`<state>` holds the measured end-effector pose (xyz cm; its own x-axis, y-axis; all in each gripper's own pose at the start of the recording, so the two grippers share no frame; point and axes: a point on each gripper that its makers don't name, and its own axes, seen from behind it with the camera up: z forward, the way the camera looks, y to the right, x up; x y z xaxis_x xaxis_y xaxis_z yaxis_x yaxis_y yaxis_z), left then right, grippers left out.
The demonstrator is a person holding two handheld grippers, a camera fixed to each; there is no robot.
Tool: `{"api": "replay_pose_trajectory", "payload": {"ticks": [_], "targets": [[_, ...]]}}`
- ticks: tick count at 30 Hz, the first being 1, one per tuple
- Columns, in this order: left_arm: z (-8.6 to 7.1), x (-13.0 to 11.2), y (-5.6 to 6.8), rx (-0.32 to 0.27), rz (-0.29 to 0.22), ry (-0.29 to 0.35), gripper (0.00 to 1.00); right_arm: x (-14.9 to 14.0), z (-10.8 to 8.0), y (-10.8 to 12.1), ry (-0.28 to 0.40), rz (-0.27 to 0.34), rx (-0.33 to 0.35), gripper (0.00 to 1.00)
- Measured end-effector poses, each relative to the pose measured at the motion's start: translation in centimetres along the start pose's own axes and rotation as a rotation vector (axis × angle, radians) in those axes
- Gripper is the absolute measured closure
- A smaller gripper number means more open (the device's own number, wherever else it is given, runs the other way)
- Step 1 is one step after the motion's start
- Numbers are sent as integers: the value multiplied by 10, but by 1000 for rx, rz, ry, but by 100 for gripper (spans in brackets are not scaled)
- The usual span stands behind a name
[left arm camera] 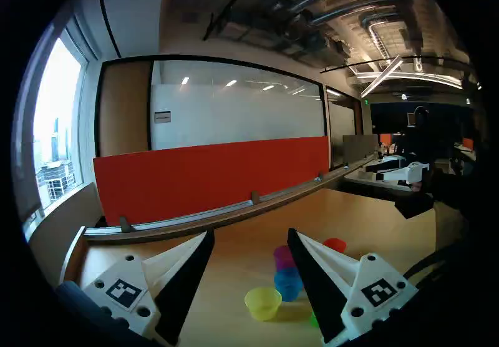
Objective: Pour water
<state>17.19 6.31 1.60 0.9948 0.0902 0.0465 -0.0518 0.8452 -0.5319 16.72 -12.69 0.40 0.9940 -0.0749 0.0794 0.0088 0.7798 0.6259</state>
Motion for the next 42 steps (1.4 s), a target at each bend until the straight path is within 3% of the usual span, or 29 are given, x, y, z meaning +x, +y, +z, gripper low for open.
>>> {"api": "replay_pose_trajectory", "payload": {"ticks": [14,23,35,42], "targets": [[2,-30,30,-139,10,-67,14,-11,6,-15,-62,-59,81,0],[-1,-50,46,-209,51,-111,14,-19,4,-23,-97,-74,132,0],[-3,-60,45,-228,62,-153,14,-28,2,-26,-130,-94,162,0],[-6,-71,52,-270,85,-194,14,-39,-1,-39,-170,-108,219,0]]}}
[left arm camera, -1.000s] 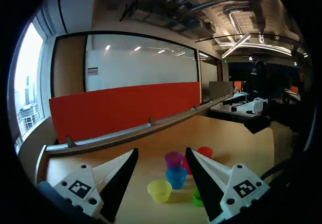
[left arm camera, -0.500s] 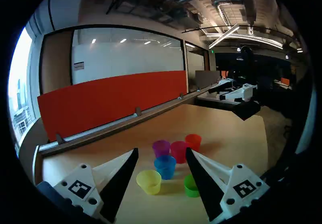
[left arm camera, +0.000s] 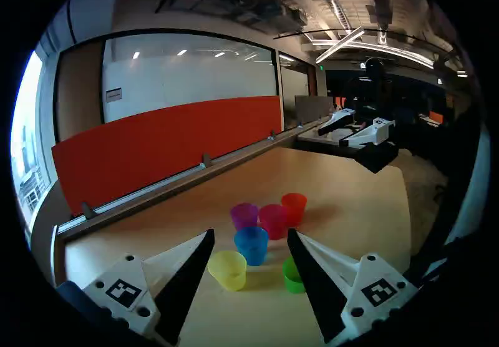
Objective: Pour water
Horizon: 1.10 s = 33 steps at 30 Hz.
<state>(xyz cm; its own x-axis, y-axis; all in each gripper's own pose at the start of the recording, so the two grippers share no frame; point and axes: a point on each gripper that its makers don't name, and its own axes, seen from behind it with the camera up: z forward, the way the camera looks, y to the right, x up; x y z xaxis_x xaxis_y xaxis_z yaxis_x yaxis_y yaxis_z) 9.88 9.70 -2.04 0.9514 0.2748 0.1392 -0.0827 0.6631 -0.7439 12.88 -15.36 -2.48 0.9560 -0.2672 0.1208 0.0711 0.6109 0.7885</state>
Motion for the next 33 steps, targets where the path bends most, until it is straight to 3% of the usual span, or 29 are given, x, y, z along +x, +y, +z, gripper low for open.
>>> {"api": "replay_pose_trajectory", "payload": {"ticks": [23,33], "targets": [[15,-42,32,-118,52,-117,14,-8,8,-2,-39,-24,22,0],[24,-70,55,-189,86,-196,14,-15,13,-1,-54,-32,22,0]]}}
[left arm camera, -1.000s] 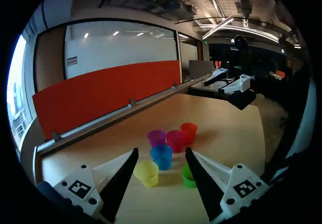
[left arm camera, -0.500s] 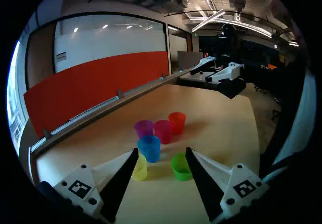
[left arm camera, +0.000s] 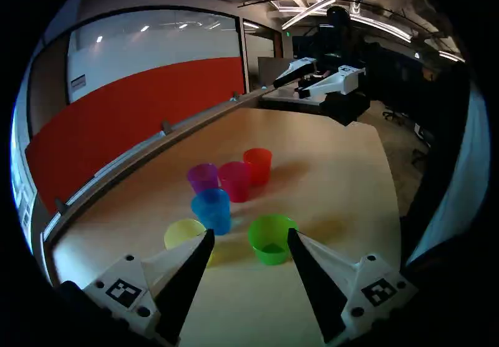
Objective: Pour water
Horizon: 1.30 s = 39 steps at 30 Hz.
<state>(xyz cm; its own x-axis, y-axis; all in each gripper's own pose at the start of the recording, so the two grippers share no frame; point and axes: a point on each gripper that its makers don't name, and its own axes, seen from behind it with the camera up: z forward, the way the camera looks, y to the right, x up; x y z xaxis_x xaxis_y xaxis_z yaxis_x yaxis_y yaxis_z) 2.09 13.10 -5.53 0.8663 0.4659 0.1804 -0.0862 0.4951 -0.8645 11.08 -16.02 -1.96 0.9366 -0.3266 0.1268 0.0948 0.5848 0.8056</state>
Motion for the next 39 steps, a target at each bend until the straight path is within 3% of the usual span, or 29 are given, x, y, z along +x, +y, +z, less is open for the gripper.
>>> {"api": "replay_pose_trajectory", "payload": {"ticks": [17,23,39], "targets": [[32,-44,22,-99,21,-132,14,-9,8,6,-15,8,2,0],[45,-58,24,-113,29,-168,14,-15,10,9,-23,14,2,0],[75,-69,33,-154,41,-196,14,-26,15,15,-42,24,2,0]]}}
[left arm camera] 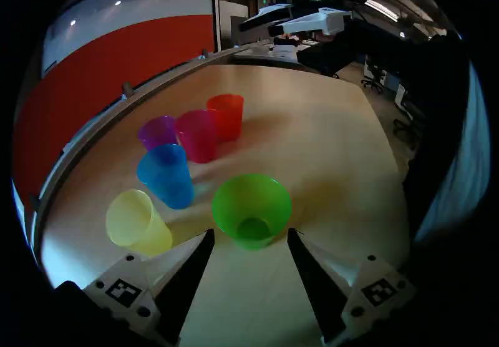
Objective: Pour water
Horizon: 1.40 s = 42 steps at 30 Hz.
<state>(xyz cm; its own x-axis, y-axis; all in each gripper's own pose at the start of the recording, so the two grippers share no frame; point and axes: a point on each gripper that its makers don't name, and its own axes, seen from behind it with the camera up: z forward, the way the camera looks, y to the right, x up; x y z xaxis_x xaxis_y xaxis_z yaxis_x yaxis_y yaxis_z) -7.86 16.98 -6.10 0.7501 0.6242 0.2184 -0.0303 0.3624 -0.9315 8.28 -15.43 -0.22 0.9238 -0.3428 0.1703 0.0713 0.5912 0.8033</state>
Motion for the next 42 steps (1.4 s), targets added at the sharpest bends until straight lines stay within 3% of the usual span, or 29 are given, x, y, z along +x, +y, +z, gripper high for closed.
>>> {"api": "replay_pose_trajectory", "payload": {"ticks": [11,21,29,42], "targets": [[16,6,2,-22,-26,14,14,-5,-1,3,-4,7,0,0],[27,10,0,-17,-4,15,14,-8,-2,7,-5,13,-6,0],[35,8,-6,19,30,3,14,-10,-2,8,-6,15,-8,0],[37,11,-7,41,41,33,17,-12,-4,9,-7,19,-11,0]]}}
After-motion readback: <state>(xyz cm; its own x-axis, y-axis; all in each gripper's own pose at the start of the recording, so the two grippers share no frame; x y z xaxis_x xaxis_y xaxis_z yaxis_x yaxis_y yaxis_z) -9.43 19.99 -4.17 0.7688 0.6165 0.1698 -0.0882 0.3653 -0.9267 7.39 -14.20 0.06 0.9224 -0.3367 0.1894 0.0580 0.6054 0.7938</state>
